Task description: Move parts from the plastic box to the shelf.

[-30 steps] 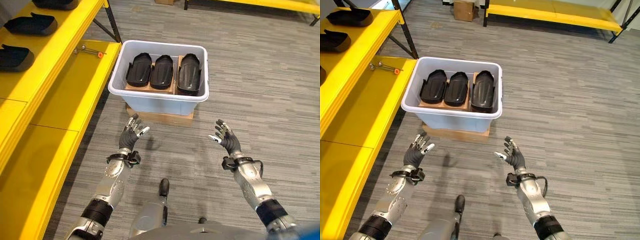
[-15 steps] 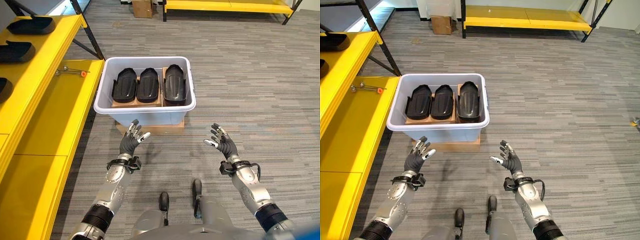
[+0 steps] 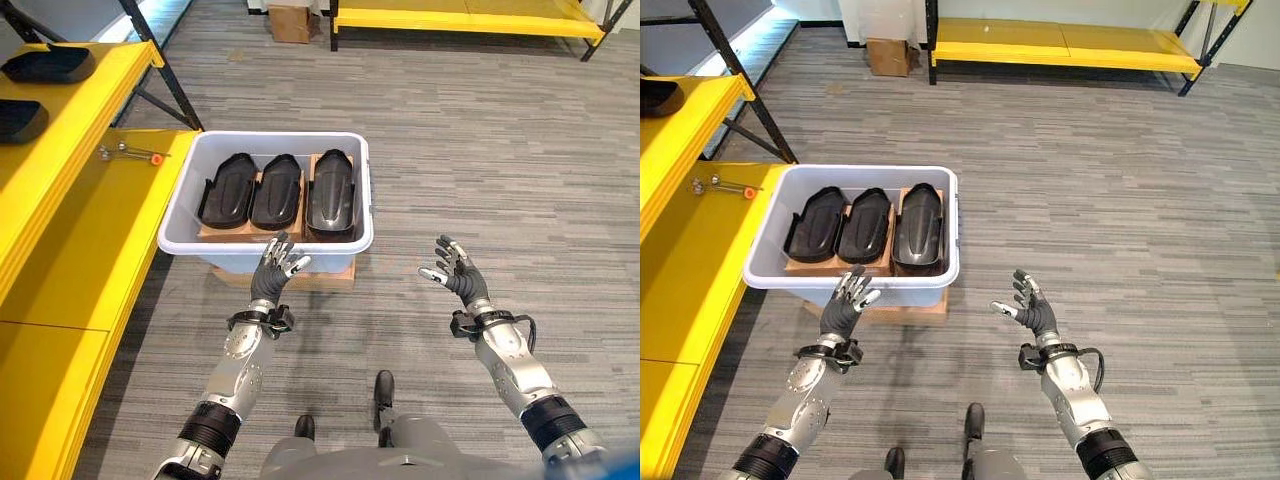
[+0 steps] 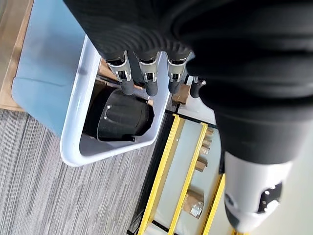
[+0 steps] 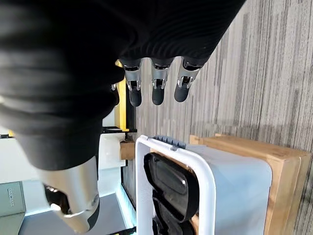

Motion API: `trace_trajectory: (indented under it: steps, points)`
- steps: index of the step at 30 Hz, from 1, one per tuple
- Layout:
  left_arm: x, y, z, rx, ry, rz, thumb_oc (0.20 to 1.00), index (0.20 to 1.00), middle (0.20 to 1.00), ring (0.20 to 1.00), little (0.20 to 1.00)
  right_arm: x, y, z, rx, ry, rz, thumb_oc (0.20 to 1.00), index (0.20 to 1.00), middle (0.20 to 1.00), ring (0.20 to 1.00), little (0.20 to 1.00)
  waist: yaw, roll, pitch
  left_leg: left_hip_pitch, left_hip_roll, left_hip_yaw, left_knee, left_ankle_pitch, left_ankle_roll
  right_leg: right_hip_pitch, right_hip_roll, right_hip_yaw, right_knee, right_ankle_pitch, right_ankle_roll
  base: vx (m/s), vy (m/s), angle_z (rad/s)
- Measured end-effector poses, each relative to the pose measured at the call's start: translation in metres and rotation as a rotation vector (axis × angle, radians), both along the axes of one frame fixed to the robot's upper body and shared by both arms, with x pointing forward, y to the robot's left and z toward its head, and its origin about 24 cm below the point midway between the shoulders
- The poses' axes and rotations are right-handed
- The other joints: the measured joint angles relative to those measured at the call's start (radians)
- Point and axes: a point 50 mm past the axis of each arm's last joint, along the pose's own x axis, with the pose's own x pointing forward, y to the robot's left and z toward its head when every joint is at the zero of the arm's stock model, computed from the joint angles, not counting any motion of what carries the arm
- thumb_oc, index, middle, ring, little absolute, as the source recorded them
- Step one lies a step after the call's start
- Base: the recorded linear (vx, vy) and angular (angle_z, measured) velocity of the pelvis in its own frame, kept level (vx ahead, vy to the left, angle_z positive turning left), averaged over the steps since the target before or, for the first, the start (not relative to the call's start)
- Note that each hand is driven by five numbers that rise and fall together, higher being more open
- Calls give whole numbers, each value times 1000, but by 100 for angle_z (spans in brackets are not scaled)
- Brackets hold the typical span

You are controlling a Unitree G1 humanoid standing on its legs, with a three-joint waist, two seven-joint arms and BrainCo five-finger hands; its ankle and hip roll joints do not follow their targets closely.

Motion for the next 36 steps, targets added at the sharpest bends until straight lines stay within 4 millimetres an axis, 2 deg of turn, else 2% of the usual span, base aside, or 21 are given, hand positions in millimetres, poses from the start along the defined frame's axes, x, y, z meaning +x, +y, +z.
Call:
trace_trajectory:
  steps: [3,6,7,8,9,10,11,12,13,14,15,16,17,20,21,23,24,25,27,32,36]
  points:
    - [-2,-1,-2,0,8,-3,1000,1000,1000,1000,1000,0,0,0,1,1,1,1000,1000,1000,1000,1000,6,4,0,-4,-2,-4,7,-7,-11,0,0,1,0,-3,9,31,-100,7]
    - [-2,0,-2,3,9,-4,1000,1000,1000,1000,1000,-2,1,-3,4,9,0,1000,1000,1000,1000,1000,-2,-10,-1,-82,-21,-24,134,-32,-37,-2,-11,28,-4,-13,20,9,-76,25]
    - [-6,1,-6,0,25,-1,1000,1000,1000,1000,1000,-2,0,-2,2,5,-2,1000,1000,1000,1000,1000,27,-4,5,-167,-19,-21,303,-59,-76,-37,5,29,64,-37,-9,35,-106,32]
    - [-4,1,-5,8,20,-7,1000,1000,1000,1000,1000,-2,-1,-3,2,8,-5,1000,1000,1000,1000,1000,37,-23,20,-286,-56,-47,528,-55,-90,-43,-15,31,82,-63,-17,47,-30,19]
    - [-7,1,-9,12,36,-9,1000,1000,1000,1000,1000,-5,-2,-8,1,28,-11,1000,1000,1000,1000,1000,47,-38,25,-344,-66,-72,626,-31,-80,-28,-22,30,66,-63,-23,101,35,24]
    - [-11,2,-14,15,62,-6,1000,1000,1000,1000,1000,-8,0,-9,11,31,-11,1000,1000,1000,1000,1000,47,-55,27,-365,-59,-56,607,-38,-49,-7,-32,24,43,-61,-28,92,37,12]
    - [-11,2,-16,17,67,-8,1000,1000,1000,1000,1000,-9,0,-10,12,30,-12,1000,1000,1000,1000,1000,40,-73,34,-379,-51,-39,562,-38,-45,-7,-40,23,33,-70,-27,192,150,-10]
    - [-8,-4,-15,-1,64,-12,1000,1000,1000,1000,1000,-7,-2,-8,-5,24,-12,1000,1000,1000,1000,1000,41,-67,58,-361,-11,-17,352,-1,-12,-10,-34,41,30,-101,-5,182,174,-3]
    - [-9,-10,-16,-5,63,-35,1000,1000,1000,1000,1000,-9,-7,-9,-20,29,-30,1000,1000,1000,1000,1000,18,-31,51,-357,69,-43,220,18,-57,-38,-12,46,151,-145,-10,248,235,-2]
    - [-4,-16,-17,-11,69,-47,1000,1000,1000,1000,1000,-9,-13,-12,-27,44,-60,1000,1000,1000,1000,1000,20,-3,60,-354,145,-70,60,60,-81,-22,31,31,126,-152,-15,241,244,12]
    - [0,-13,-13,-1,56,-43,1000,1000,1000,1000,1000,-9,-9,-13,-23,45,-54,1000,1000,1000,1000,1000,34,-37,85,-368,160,-66,-50,100,-81,7,28,57,73,-146,-12,243,250,-10]
    - [0,-12,-15,5,65,-38,1000,1000,1000,1000,1000,-10,-8,-16,-21,56,-55,1000,1000,1000,1000,1000,49,-53,92,-372,158,-51,-42,116,-83,35,21,77,29,-140,-5,239,258,-48]
    - [-3,-10,-18,5,78,-32,1000,1000,1000,1000,1000,-11,-7,-17,-20,60,-51,1000,1000,1000,1000,1000,66,-53,92,-363,151,-42,10,119,-79,61,11,94,4,-134,-8,270,284,-81]
    - [-10,-9,-24,3,101,-26,1000,1000,1000,1000,1000,-15,-8,-17,-29,60,-36,1000,1000,1000,1000,1000,75,-4,56,-322,109,-19,98,107,-58,77,-14,122,-4,-134,-7,154,181,-66]
    - [-8,-9,-22,2,93,-26,1000,1000,1000,1000,1000,-18,-10,-18,-39,64,-33,1000,1000,1000,1000,1000,72,18,43,-309,84,-25,86,128,-62,73,-27,135,-4,-140,13,161,266,-38]
    - [-2,-2,-12,20,53,-16,1000,1000,1000,1000,1000,-25,-6,-24,-30,89,-23,1000,1000,1000,1000,1000,66,-9,42,-298,31,12,73,146,-28,85,-84,139,9,-130,46,160,328,1]
    - [1,4,-4,49,20,-21,1000,1000,1000,1000,1000,-27,-1,-28,-7,102,-29,1000,1000,1000,1000,1000,73,-47,40,-297,-13,27,88,138,8,97,-129,136,38,-125,58,114,271,6]
    - [6,13,3,86,0,-16,1000,1000,1000,1000,1000,-16,11,-21,24,66,-11,1000,1000,1000,1000,1000,90,-52,42,-295,-63,64,110,108,41,93,-183,158,41,-112,63,142,379,-9]
    - [11,13,9,98,-19,-23,1000,1000,1000,1000,1000,-6,17,-12,33,32,2,1000,1000,1000,1000,1000,91,-54,43,-291,-94,76,123,85,67,89,-202,165,51,-86,89,122,366,-19]
    - [25,3,25,97,-80,-41,1000,1000,1000,1000,1000,15,28,9,51,-44,21,1000,1000,1000,1000,1000,87,-61,43,-271,-116,108,124,52,110,37,-244,178,185,-81,141,93,226,-12]
    - [12,11,10,127,-21,-34,1000,1000,1000,1000,1000,12,29,6,57,-33,19,1000,1000,1000,1000,1000,91,-63,40,-237,-139,136,110,39,129,-7,-263,133,281,-69,176,117,310,-16]
